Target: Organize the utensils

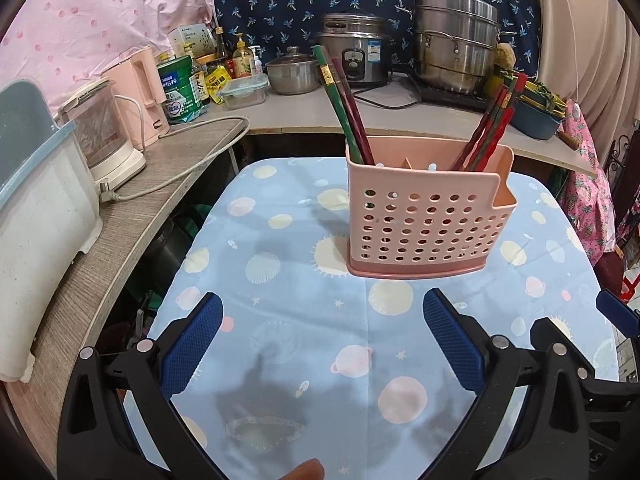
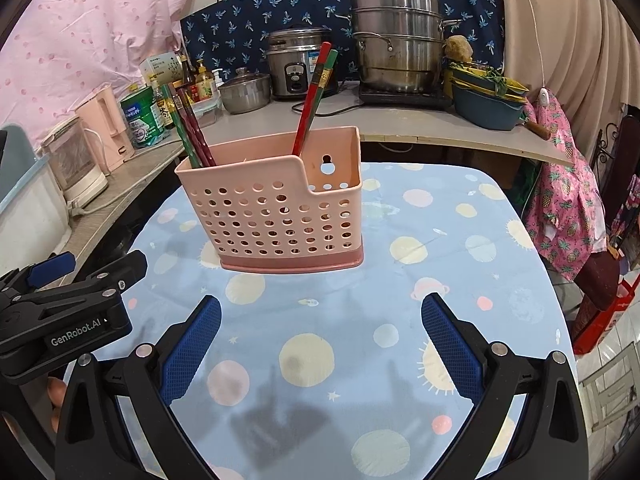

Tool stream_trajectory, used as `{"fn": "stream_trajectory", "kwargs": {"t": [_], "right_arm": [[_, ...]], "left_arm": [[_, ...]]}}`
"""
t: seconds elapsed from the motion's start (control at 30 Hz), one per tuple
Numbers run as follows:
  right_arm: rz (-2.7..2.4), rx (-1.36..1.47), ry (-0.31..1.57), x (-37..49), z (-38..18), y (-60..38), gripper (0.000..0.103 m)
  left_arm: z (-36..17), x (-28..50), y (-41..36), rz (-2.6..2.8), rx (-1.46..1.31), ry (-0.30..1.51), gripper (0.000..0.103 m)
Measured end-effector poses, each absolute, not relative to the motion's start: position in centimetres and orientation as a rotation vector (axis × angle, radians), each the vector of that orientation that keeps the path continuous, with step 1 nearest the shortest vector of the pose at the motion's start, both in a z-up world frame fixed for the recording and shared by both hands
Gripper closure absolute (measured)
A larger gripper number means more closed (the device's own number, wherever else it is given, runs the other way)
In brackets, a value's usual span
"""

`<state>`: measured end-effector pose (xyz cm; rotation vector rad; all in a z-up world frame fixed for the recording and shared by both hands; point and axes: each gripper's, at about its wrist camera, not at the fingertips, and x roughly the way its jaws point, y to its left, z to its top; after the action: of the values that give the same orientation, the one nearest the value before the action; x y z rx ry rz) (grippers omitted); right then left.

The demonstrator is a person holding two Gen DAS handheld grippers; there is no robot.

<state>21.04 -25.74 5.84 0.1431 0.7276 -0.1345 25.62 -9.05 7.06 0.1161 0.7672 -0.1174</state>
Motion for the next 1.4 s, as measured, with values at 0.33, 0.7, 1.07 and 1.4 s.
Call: {"fn": "stream_trajectory", "kwargs": {"t": [0.33, 0.7, 1.07, 1.4], "right_arm": [[-0.139, 0.145, 0.731, 21.6, 5.8, -26.2, 0.006], [-0.145, 0.144, 0.729, 22.0, 5.8, -26.4, 0.006], [-0.151, 0.136, 0.727, 22.2, 5.9, -26.5, 0.006], [-0.152, 0.135, 0.726, 22.4, 5.9, -26.5, 0.006]], "left_arm": [[7.0, 26.1, -9.6, -0.127, 0.126, 0.764, 0.007], [7.1, 26.0, -10.0, -0.137, 0.132, 0.746, 0.007], [7.1, 26.4, -10.1, -0.132, 0.131, 0.75, 0.007], [7.1, 26.8, -10.0, -0.129, 0.131, 0.748, 0.007]]}}
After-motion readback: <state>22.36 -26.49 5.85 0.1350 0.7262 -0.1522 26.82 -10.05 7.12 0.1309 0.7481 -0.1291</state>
